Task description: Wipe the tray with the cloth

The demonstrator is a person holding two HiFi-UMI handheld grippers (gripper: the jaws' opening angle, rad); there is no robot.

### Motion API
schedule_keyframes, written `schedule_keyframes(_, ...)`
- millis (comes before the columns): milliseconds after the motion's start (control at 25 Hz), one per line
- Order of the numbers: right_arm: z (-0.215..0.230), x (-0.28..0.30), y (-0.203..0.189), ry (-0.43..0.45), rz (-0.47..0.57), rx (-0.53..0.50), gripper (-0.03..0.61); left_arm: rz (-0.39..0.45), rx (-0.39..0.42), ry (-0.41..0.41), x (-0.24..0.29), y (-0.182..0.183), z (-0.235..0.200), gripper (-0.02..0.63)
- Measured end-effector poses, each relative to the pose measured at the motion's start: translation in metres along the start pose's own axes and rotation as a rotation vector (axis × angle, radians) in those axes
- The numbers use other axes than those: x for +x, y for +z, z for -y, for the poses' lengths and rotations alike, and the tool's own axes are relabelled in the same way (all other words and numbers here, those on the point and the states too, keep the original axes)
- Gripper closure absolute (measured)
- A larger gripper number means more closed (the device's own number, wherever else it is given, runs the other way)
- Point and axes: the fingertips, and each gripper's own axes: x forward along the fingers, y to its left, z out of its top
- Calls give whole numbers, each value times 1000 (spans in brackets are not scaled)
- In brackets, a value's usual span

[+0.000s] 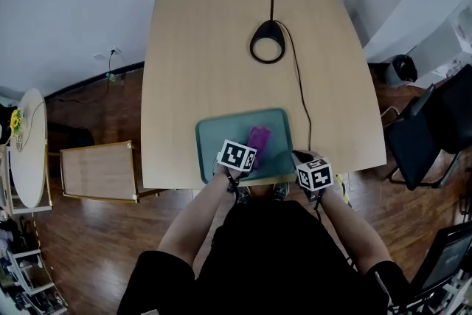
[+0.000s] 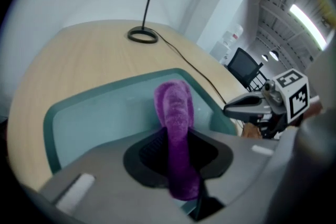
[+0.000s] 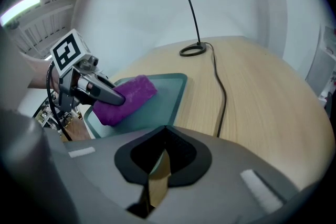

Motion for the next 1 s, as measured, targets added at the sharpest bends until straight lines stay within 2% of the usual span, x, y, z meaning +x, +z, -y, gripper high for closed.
schedule_keyframes(280,2,-2,2,-7,6,15,575,18,-114,151,-58,-54,-88,503)
schedule_keyframes(440,2,-1,4,-16,8,16,575,42,-185,211,-83,-74,-121,503)
schedule_keyframes(680,2,-1,4,-25,5,19,575,59,-213,201,-85,-81,-121,503)
schedule_keyframes(1000,-1,0,6,-27,1,35,574,18,-111,124,-53,-51,-72,503)
